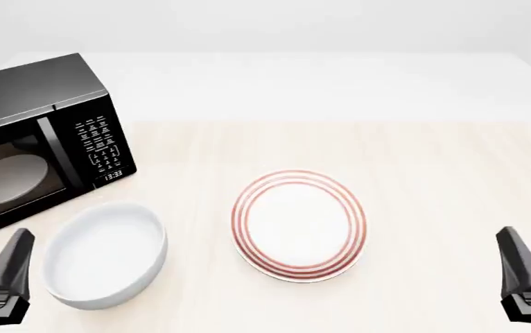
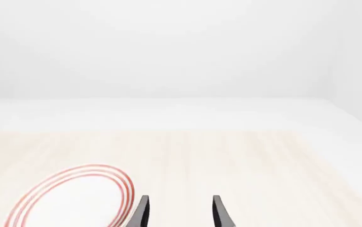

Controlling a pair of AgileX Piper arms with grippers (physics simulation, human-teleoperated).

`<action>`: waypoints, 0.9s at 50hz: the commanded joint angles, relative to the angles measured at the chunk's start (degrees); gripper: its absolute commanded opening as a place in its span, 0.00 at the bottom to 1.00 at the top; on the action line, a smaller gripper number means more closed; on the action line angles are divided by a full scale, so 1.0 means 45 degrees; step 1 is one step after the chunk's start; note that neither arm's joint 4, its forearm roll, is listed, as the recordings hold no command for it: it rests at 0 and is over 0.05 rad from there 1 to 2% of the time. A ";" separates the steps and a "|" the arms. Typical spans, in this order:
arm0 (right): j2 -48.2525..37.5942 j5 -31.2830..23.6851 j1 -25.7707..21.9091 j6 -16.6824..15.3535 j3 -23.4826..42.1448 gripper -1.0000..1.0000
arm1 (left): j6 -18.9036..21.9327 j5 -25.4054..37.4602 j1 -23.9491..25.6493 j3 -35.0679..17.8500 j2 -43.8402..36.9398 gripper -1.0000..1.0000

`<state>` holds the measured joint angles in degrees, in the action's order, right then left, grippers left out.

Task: Put the white bowl to the right of the plate.

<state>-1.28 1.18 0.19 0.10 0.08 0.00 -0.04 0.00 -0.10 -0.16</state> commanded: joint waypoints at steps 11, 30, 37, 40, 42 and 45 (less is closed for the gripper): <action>-0.0950 0.0491 -0.0186 -0.0278 0.0006 1.00 | 0.0000 -0.0013 0.0000 -0.0033 -0.0057 1.00; -0.6659 0.2273 -0.2136 -0.1021 0.2952 1.00 | 0.0000 -0.0013 0.0000 -0.0033 -0.0057 1.00; -0.7997 0.2411 -0.2523 -0.1758 0.4179 1.00 | 0.0000 -0.0013 0.0000 -0.0033 -0.0057 1.00; -0.8766 0.2634 -0.2742 -0.1740 0.4618 1.00 | 0.0000 -0.0013 0.0000 -0.0033 -0.0057 1.00; -0.9344 0.2854 -0.3072 -0.1689 0.4829 1.00 | 0.0000 -0.0013 0.0000 -0.0033 -0.0057 1.00; -1.0021 0.3029 -0.3416 -0.1701 0.5237 1.00 | 0.0000 -0.0013 0.0000 -0.0033 -0.0057 1.00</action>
<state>-36.10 12.35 -11.13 -6.44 17.24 0.00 -0.10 0.00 -0.24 -0.42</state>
